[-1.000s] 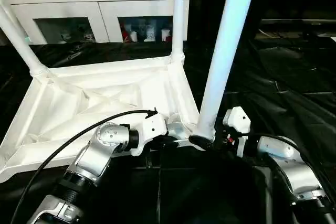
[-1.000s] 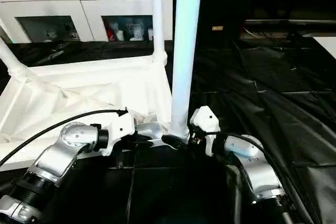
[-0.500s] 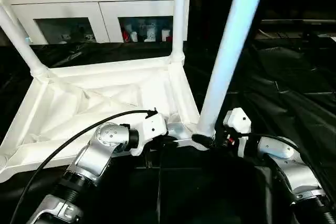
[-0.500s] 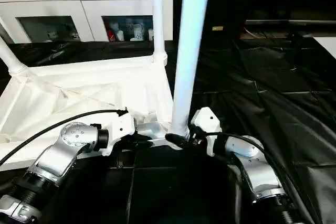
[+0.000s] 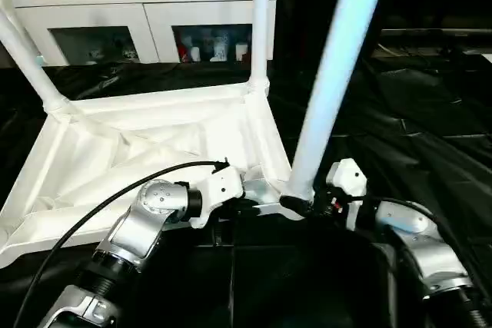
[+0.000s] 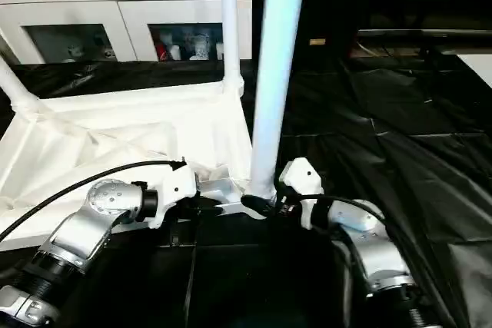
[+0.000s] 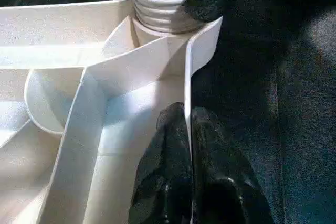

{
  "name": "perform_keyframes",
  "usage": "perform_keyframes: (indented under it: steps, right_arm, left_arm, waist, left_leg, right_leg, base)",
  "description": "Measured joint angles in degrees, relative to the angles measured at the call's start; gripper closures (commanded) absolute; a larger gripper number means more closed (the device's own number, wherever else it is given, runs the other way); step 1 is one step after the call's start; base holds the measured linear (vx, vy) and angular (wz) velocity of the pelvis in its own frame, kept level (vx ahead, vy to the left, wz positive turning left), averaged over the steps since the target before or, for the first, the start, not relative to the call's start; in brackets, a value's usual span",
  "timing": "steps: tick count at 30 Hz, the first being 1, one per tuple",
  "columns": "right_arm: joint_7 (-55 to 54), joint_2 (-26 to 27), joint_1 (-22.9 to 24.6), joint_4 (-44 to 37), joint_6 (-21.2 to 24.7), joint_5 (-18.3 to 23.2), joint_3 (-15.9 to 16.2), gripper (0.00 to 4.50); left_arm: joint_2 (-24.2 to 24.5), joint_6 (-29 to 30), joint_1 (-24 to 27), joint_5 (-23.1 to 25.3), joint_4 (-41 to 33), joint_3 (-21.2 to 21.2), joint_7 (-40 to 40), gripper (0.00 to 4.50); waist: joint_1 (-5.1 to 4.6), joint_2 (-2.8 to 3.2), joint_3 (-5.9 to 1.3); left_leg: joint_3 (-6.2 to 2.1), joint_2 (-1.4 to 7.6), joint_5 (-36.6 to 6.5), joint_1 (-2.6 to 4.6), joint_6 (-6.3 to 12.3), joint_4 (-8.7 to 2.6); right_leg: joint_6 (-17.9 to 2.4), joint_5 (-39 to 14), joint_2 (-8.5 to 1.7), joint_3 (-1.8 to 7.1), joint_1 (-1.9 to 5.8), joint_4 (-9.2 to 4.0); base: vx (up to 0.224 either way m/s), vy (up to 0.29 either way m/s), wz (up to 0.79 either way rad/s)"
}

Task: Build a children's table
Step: Rotate leg to tighten

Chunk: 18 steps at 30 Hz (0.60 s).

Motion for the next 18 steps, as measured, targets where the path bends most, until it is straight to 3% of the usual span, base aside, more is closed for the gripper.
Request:
perform_keyframes:
  steps: [6,11,14,16,18]
  right_arm:
    - [-14.8,8.2,-0.9,4.0,0.1,-2.5,-2.6,1.91]
    - [-32.8,17.1,-6.1,10.5,2.2,-6.5,-5.6,1.91]
    - [-38.8,20.3,-8.0,12.7,2.9,-6.3,-7.2,1.91]
    - [-39.8,21.0,-8.3,13.0,2.8,-6.5,-7.2,1.96]
    - [-39.9,21.9,-8.3,13.5,2.7,-7.1,-6.5,2.02]
  left_arm:
    - [-4.6,2.6,-2.7,1.1,4.4,1.1,7.0,4.50]
    - [-11.4,7.2,-7.3,2.7,11.1,2.5,17.4,4.50]
    - [-13.8,8.7,-8.7,2.6,13.8,3.2,21.3,4.50]
    - [-14.3,8.9,-9.5,2.8,14.8,3.6,23.6,4.50]
    - [-14.3,9.0,-10.6,3.3,16.2,4.4,26.3,4.50]
  waist:
    - [-0.75,-0.02,0.00]
    - [-0.97,-0.18,0.04]
    - [-1.02,-0.12,-0.03]
    - [-1.35,-0.51,-0.05]
    - [-2.26,-1.07,0.02]
  left_leg:
    - [0.02,-0.02,-0.1,0.30,-0.44,0.02]
    - [0.02,-0.04,-0.1,0.25,-0.47,0.01]
    - [0.01,-0.05,-0.1,0.23,-0.45,0.00]
    - [0.02,-0.08,-0.1,0.23,-0.45,0.00]
    - [-0.04,-0.08,-0.1,0.23,-0.45,0.00]
  right_leg:
    - [0.2,-0.1,0.00,0.05,0.32,-0.14]
    - [0.2,-0.1,-0.01,0.02,0.40,-0.58]
    - [0.2,-0.1,-0.02,0.01,0.52,-0.99]
    - [0.3,-0.2,-0.04,0.01,0.51,-1.02]
    - [0.3,-0.2,-0.04,-0.10,0.45,-1.09]
  base:
    - [0.000,0.000,0.00]
    - [0.000,0.000,0.00]
    - [0.000,0.000,0.00]
    - [0.000,0.000,0.00]
    - [0.000,0.000,0.00]
